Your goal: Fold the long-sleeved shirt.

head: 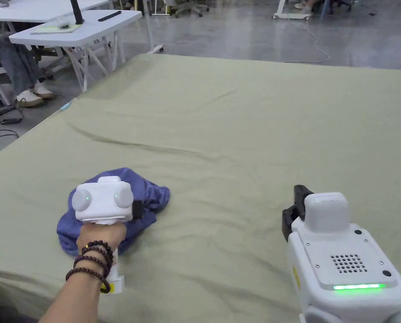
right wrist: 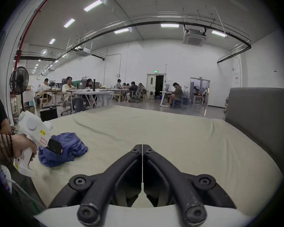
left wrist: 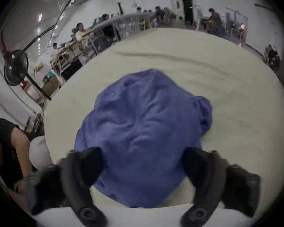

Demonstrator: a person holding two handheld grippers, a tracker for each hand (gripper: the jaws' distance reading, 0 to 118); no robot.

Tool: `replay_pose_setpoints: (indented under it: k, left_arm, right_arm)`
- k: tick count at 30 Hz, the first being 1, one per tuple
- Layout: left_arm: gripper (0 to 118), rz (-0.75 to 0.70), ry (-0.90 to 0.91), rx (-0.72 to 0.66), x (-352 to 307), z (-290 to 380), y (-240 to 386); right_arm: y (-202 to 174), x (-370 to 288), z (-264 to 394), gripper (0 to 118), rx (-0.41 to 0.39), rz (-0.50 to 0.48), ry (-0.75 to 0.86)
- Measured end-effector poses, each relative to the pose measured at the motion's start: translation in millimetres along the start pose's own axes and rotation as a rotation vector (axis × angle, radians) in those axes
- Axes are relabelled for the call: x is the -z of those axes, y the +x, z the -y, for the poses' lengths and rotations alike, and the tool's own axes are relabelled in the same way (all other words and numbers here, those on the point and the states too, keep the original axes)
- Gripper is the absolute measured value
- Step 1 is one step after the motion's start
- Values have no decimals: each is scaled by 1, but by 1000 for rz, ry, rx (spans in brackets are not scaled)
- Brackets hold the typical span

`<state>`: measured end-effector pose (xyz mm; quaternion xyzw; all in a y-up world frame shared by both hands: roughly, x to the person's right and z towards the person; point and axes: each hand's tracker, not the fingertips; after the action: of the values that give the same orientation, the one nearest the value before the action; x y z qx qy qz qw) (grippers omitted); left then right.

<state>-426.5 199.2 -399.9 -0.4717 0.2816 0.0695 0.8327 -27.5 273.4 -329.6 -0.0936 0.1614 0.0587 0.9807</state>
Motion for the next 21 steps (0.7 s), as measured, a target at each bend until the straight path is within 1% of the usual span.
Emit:
replay_pose_setpoints:
  k: [1,2,3,4,6,8,9,11,13,14,16,17,19,21]
  left_arm:
    - [13,25,-1,-10,2,1,-2]
    - [11,31,-12,-15,4,1,-3]
    - [10,73,-21,-16,2,2,-8]
    - [8,117,-18,16,0,1,-9]
    - [6,113,-12,27,-11,-2,-9]
    - [6,225,80,-28,-32,-4,-11]
    - [6,306,115,-54,-47,-5,-8]
    - [6,431,169,-55,-83,-6,8]
    - [6,538,200,15,-117,-4,38]
    - [6,568,211,38,-130,-1,54]
    - [6,683,227,109,-153,3,95]
    - [6,733,240,122,-164,7,115]
    - [6,857,224,194,-185,17,171]
    - [6,913,194,271,-203,34,232]
  right_arm:
    - [1,2,0,0,-2,5,-2]
    - [3,3,0,0,-6,10,-5]
    - [4,4,0,0,-8,14,-7]
    - [6,5,-1,0,-8,16,-9]
    - [10,5,-1,0,-2,13,-12]
    - [15,3,-1,0,4,29,-7]
    - [18,3,-1,0,9,41,-6]
    - [28,2,-2,0,29,60,-4]
    - [41,-2,-5,0,56,89,2]
    - [49,-7,-6,0,69,100,7]
    - [69,-19,-7,0,88,147,25]
    - [78,-25,-7,0,94,170,32]
    - [103,-43,-7,0,102,223,40]
    - [127,-60,-6,0,102,285,38]
